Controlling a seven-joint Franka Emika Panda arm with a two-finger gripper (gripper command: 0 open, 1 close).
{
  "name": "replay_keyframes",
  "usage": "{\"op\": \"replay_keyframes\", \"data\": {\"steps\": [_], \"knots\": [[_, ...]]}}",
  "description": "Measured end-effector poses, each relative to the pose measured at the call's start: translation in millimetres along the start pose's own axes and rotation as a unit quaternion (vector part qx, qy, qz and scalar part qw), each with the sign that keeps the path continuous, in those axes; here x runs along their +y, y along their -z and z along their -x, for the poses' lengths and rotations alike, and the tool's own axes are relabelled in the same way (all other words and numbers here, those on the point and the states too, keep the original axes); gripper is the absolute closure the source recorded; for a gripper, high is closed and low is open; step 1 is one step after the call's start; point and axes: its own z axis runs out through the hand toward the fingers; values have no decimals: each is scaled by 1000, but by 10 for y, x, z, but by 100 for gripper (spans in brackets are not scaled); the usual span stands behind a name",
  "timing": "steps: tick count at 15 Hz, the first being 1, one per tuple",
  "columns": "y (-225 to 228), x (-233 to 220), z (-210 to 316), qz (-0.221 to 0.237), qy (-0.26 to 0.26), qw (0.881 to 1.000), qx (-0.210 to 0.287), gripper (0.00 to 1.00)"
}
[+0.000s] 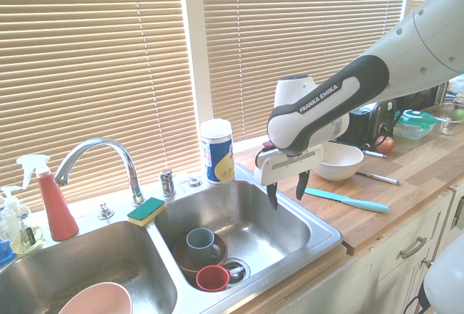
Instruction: Put the knife into the sink
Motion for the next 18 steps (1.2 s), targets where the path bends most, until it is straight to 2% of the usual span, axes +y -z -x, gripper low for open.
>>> {"op": "replay_keyframes", "data": {"steps": [3, 7, 10, 12, 15, 18], "knots": [[5, -4, -2, -1, 7, 1000, 1, 0], [185, 243, -129, -5, 125, 992, -10, 0], [294, 719, -358, -7, 213, 976, -34, 0], [274, 1012, -539, -8, 253, 967, -34, 0], [138, 1384, -722, 3, 267, 964, -21, 0], [-29, 1630, -910, 14, 259, 966, 3, 0]]}}
